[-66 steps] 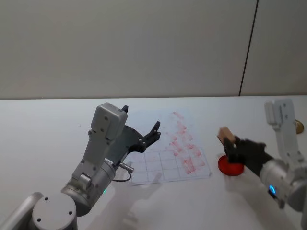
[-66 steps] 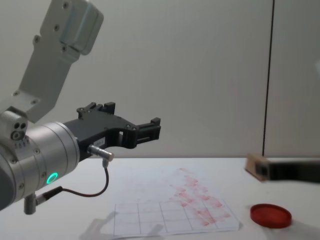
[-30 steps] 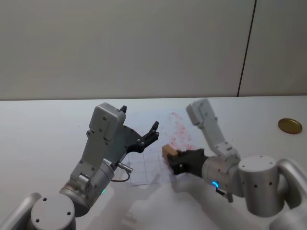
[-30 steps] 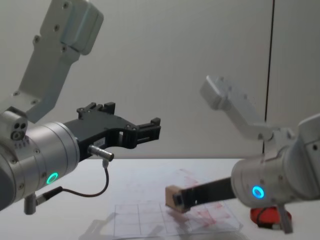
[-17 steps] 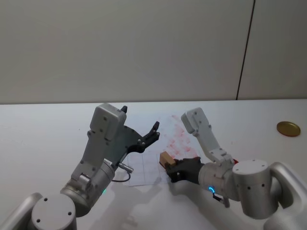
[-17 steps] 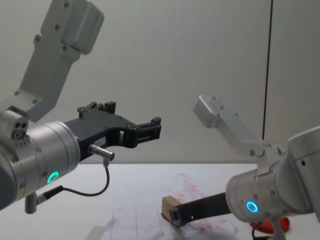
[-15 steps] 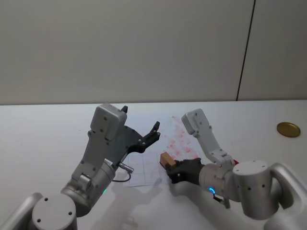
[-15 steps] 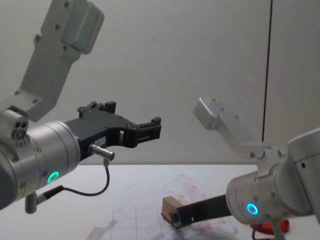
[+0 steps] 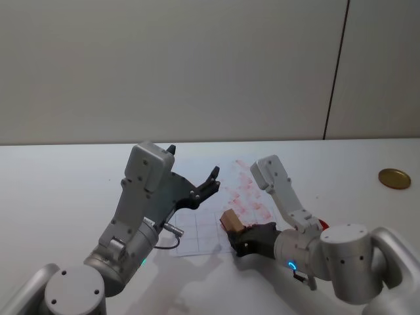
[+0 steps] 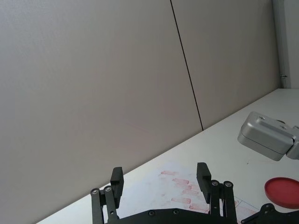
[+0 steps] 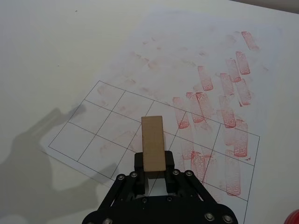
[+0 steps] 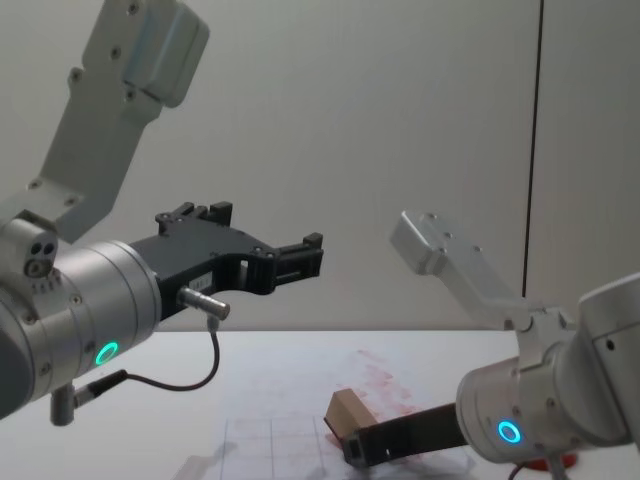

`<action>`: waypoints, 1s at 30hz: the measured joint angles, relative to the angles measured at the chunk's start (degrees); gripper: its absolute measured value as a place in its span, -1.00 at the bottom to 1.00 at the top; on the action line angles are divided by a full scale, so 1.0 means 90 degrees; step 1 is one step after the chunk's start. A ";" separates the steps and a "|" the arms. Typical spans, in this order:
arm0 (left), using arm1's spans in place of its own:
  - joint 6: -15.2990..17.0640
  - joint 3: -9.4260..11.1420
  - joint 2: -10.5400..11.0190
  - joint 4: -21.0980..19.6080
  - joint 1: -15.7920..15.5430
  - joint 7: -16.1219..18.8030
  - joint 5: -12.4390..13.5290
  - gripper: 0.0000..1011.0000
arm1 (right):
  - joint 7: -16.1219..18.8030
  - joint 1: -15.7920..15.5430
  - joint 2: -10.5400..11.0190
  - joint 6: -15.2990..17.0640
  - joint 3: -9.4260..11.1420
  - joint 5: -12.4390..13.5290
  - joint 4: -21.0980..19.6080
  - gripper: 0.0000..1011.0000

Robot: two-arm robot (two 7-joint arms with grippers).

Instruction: Use the one hand to pick up the stamp and affix it onto the A4 paper.

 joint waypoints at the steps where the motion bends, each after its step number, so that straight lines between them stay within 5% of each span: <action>1: 0.0000 0.0000 0.0000 0.0000 0.0000 0.0000 0.0000 0.96 | 0.0001 -0.0002 0.0002 0.0000 0.0002 0.0002 0.0000 -0.58; 18: 0.0000 0.0000 0.0000 0.0000 0.0000 0.0000 0.0000 0.96 | -0.0205 -0.0146 0.0125 -0.0190 0.0098 0.0071 -0.0716 -0.57; 30: 0.0000 0.0000 0.0000 0.0000 0.0000 0.0000 0.0000 0.96 | -0.0868 -0.0267 0.0283 -0.0459 0.0384 0.0315 -0.1504 -0.57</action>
